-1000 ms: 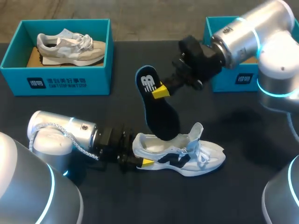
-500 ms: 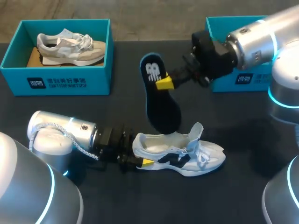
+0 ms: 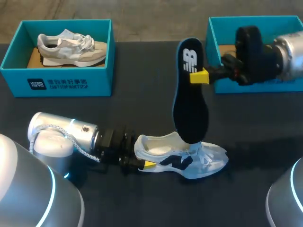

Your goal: Take the shoe out of the shoebox, open the shoe tongue, remove and reinsert the insole, then place the shoe into the shoebox

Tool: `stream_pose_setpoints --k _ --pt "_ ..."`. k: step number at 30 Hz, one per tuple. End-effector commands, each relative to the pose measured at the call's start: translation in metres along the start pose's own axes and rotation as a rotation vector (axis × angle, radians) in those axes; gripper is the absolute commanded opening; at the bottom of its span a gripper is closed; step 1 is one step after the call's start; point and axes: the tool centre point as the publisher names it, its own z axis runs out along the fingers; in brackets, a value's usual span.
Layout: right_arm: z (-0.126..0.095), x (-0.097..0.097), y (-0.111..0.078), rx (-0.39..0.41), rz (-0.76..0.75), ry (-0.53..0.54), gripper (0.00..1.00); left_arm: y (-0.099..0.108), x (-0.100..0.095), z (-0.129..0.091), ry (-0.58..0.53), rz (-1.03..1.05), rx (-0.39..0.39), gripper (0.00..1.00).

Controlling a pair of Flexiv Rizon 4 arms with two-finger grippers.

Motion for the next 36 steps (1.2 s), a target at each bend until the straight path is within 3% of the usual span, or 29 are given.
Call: stream_pose_setpoints --k 1,9,12,20,26,36 --pt "-0.003 0.014 -0.006 -0.027 -0.002 -0.162 0.0 0.005 -0.001 0.001 -0.001 0.0 -0.001 0.0" --pt "-0.003 0.014 -0.006 -0.027 -0.002 -0.162 0.0 0.005 -0.001 0.001 -0.001 0.0 -0.001 0.0" --pt "-0.005 0.009 -0.007 -0.101 0.028 -0.181 0.0 0.005 -0.001 0.001 -0.001 0.0 -0.001 0.0" --pt "-0.04 0.043 -0.003 -0.186 0.113 -0.266 0.0 0.005 -0.001 0.001 -0.001 0.0 -0.001 0.0" --pt "-0.06 0.068 -0.003 -0.183 0.162 -0.296 0.0 0.005 -0.001 0.001 -0.001 0.0 -0.001 0.0" --pt "-0.069 0.093 -0.002 -0.135 0.229 -0.332 0.0 0.005 -0.001 0.001 -0.001 0.0 -0.001 0.0"
